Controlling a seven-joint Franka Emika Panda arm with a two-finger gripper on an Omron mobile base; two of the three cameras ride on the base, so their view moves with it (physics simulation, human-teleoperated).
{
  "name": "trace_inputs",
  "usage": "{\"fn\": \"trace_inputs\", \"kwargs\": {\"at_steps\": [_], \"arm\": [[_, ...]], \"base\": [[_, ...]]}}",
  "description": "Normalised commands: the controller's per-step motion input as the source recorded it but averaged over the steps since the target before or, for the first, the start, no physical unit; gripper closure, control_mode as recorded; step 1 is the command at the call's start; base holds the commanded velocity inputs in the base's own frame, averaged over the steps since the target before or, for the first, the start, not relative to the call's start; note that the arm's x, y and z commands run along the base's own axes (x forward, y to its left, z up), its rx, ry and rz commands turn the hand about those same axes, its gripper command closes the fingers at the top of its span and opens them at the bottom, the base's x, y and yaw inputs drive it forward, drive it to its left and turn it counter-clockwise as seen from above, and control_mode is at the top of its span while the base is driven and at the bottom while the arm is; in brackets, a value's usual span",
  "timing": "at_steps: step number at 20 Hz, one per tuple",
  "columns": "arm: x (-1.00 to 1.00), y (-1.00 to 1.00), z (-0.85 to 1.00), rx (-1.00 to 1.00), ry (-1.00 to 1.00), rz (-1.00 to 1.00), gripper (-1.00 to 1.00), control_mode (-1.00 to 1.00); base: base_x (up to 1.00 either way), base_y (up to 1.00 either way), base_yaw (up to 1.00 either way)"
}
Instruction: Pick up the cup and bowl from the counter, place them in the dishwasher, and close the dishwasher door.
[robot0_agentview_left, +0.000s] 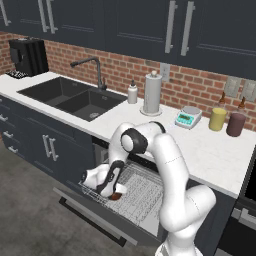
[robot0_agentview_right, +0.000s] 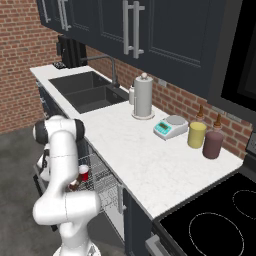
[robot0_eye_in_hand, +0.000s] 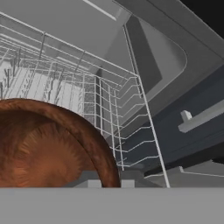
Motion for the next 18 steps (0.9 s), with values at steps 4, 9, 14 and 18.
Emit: {"fn": "trace_inputs", "kwargs": {"at_steps": [4, 9, 14, 18], "arm": [[0.0, -0.05, -0.19, -0.05, 0.0, 0.0, 1.0, -1.0], [0.0, -0.33, -0.16, -0.01, 0.0, 0.0, 1.0, -1.0], [0.01, -0.4, -0.03, 0.0, 0.0, 0.0, 1.0, -1.0], [0.11, -0.25, -0.06, 0.0, 0.0, 0.0, 1.0, -1.0]], "base": [[0.0, 0.0, 0.0], [0.0, 0.0, 0.0], [0.0, 0.0, 0.0], [0.0, 0.0, 0.0]]}}
